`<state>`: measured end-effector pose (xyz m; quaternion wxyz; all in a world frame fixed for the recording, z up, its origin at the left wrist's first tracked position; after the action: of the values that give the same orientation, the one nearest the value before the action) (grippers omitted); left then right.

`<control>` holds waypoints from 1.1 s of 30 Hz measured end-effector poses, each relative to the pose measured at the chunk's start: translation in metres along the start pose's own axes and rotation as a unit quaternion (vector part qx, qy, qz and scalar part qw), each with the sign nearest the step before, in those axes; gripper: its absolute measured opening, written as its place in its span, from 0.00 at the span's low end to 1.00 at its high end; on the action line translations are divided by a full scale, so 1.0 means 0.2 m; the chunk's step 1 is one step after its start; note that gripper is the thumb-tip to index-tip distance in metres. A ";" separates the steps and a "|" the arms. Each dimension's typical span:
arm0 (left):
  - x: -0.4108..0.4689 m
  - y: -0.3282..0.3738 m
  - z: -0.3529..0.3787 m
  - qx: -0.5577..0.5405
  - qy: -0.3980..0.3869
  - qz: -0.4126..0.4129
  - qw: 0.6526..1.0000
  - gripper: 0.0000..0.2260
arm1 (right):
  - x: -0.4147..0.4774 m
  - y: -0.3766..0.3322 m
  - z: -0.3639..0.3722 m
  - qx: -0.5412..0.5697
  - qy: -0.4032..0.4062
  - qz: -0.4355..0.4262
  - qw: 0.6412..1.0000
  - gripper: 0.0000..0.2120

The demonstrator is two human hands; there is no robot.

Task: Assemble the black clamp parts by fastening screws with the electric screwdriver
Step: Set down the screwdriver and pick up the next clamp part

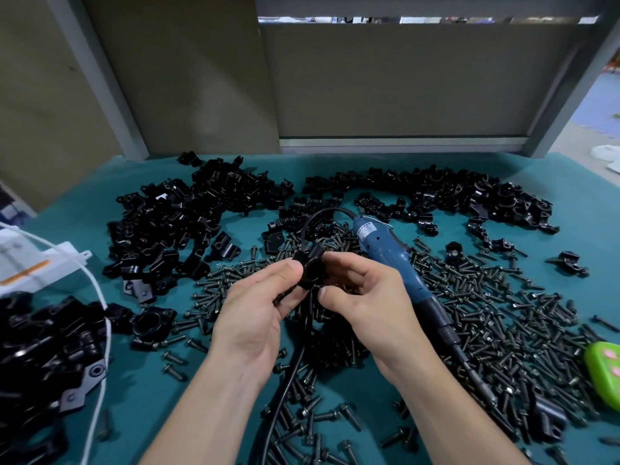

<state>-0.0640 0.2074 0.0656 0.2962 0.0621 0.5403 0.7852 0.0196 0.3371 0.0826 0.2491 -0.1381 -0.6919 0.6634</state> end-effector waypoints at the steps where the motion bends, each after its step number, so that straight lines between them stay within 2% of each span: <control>1: 0.00 0.00 0.00 0.005 -0.005 -0.002 1.000 0.11 | 0.00 0.00 0.00 -0.010 0.000 -0.004 1.000 0.19; 8: -0.01 0.01 0.01 0.035 -0.014 -0.003 0.999 0.16 | 0.01 0.03 -0.01 0.002 0.004 -0.009 1.000 0.11; 11: -0.01 0.02 0.01 0.031 -0.014 0.005 0.999 0.18 | 0.01 0.05 0.01 0.022 -0.006 -0.004 1.000 0.09; 15: -0.01 0.02 0.02 0.036 -0.025 0.013 0.999 0.16 | 0.01 0.07 0.00 0.051 -0.004 0.016 0.999 0.08; 18: -0.02 0.03 0.04 0.050 -0.042 0.028 0.997 0.18 | 0.02 0.06 0.01 0.075 -0.011 0.022 0.997 0.07; 21: -0.02 0.05 0.02 0.051 -0.005 0.060 0.997 0.18 | 0.01 0.07 0.03 0.090 -0.011 0.029 0.995 0.08; 23: -0.03 0.09 -0.03 0.060 0.042 0.110 0.991 0.14 | 0.01 0.08 0.02 0.087 0.000 0.037 0.996 0.07; 27: -0.05 0.18 -0.01 0.109 0.035 0.216 0.970 0.10 | 0.01 0.09 0.02 0.075 0.006 0.043 0.996 0.07; 33: -0.04 0.18 -0.01 0.114 0.038 0.225 0.967 0.07 | 0.00 0.05 0.00 0.058 0.013 0.021 0.998 0.08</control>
<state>-0.0726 0.1923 0.0989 0.0818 0.1857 0.6094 0.7665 0.0181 0.3375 0.0723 0.2517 -0.1467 -0.6455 0.7060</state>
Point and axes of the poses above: each hand's wrist, its own x-axis towards the middle knuckle, its own z-axis out of the palm, y = z × x, the point moved 10 cm from there along x, towards the middle knuckle, and after that the axes turned 4 degrees about -z, right-handed, at the moved point
